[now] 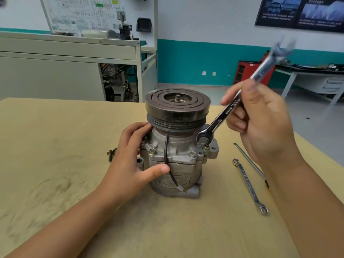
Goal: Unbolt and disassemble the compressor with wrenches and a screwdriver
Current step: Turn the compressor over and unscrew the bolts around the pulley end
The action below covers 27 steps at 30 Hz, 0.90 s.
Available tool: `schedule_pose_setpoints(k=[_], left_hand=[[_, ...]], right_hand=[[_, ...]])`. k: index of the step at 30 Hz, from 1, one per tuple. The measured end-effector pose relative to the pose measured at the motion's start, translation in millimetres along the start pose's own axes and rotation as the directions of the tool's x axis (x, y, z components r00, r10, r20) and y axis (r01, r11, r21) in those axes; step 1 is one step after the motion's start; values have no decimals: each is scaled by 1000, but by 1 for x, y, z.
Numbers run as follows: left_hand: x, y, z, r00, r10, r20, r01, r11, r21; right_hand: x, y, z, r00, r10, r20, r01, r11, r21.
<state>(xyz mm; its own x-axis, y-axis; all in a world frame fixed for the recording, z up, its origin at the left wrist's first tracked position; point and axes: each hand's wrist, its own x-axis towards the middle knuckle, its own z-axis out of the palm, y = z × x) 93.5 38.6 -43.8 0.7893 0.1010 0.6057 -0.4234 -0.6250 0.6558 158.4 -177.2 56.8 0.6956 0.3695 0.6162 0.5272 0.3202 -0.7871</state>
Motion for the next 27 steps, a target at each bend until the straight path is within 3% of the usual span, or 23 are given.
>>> schedule_pose_setpoints(k=[4,6,27], left_hand=[[-1,-2,0,1000,6,2,-6,1000,-4],[-1,-5,0,1000,15,5,-15,1000,-20],[-2,-5,0,1000,26,6,-26,1000,-17]], right_hand=[[23,-18,7,985,-20,170,40,992,-117],[27,-23,5,978,-19,208,40,995,-95],[27,-8,-7,978,95,188,-58,980,-193]])
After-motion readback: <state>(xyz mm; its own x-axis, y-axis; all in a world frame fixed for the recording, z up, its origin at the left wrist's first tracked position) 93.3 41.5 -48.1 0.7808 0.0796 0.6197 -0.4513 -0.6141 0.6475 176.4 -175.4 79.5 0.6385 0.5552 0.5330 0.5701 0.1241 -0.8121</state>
